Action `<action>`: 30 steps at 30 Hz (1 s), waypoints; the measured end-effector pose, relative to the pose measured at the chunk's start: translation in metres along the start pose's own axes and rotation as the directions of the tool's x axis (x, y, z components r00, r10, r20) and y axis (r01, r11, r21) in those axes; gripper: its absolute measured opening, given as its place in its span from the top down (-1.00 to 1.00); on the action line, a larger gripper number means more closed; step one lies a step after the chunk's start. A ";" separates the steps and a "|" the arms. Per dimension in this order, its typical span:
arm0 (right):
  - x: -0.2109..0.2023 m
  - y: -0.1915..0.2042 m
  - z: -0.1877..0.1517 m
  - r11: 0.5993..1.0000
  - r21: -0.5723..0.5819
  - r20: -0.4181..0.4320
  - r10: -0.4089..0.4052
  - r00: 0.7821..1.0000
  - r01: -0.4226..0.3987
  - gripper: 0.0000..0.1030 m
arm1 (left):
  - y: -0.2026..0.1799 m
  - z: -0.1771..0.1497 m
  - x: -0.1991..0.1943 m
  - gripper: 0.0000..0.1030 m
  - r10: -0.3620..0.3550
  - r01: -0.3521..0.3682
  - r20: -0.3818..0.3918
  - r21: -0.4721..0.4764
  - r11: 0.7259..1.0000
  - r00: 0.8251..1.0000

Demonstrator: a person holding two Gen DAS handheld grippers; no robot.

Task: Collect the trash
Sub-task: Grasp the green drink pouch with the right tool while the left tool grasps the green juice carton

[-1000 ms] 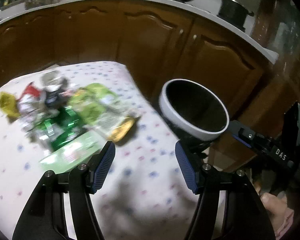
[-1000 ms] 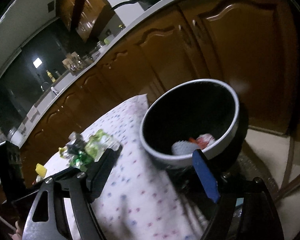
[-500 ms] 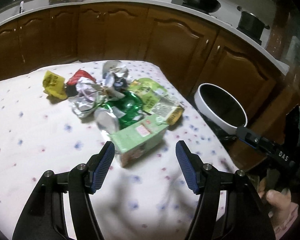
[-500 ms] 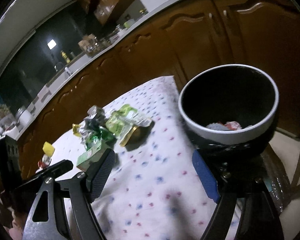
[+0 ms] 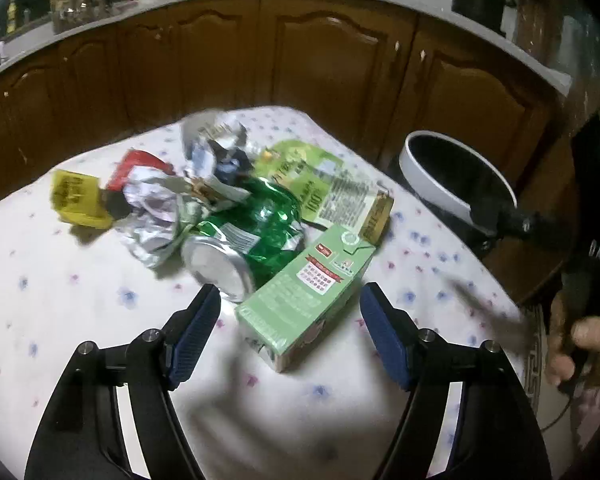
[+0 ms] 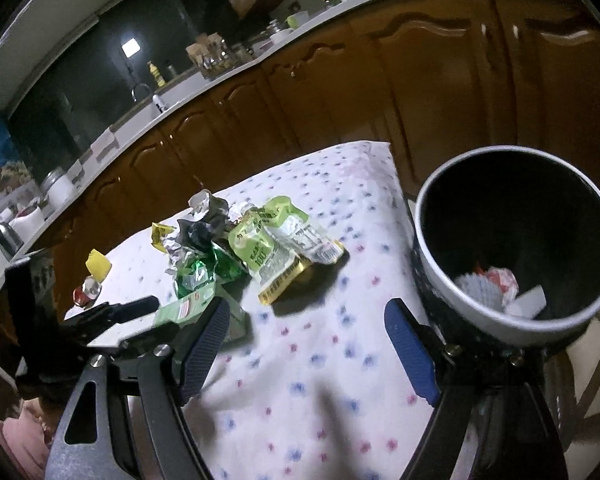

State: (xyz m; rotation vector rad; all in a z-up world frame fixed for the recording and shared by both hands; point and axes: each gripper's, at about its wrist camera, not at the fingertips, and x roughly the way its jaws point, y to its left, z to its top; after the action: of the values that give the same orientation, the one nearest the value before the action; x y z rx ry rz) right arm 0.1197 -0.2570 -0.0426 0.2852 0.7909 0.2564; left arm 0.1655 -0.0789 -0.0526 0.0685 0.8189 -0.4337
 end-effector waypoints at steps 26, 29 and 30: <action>0.112 0.053 0.035 0.914 -0.402 -0.130 -0.123 0.984 0.061 0.79 | 0.006 -0.024 -0.022 0.24 0.000 -0.002 -0.022 -0.098 0.995 1.000; 0.097 0.050 0.031 0.930 -0.363 -0.129 -0.120 0.984 0.065 0.87 | 0.001 -0.023 -0.016 0.13 -0.003 0.002 -0.017 -0.093 0.996 1.000; 0.091 0.047 0.029 0.937 -0.345 -0.130 -0.113 0.985 0.062 0.88 | -0.001 -0.022 -0.014 0.13 -0.008 0.006 -0.019 -0.090 0.996 1.000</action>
State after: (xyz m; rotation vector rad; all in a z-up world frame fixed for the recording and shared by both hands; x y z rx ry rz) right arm 0.1963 -0.1876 -0.0671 -0.0973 0.8880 0.3278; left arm 0.1412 -0.0695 -0.0575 -0.0137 0.8573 -0.4025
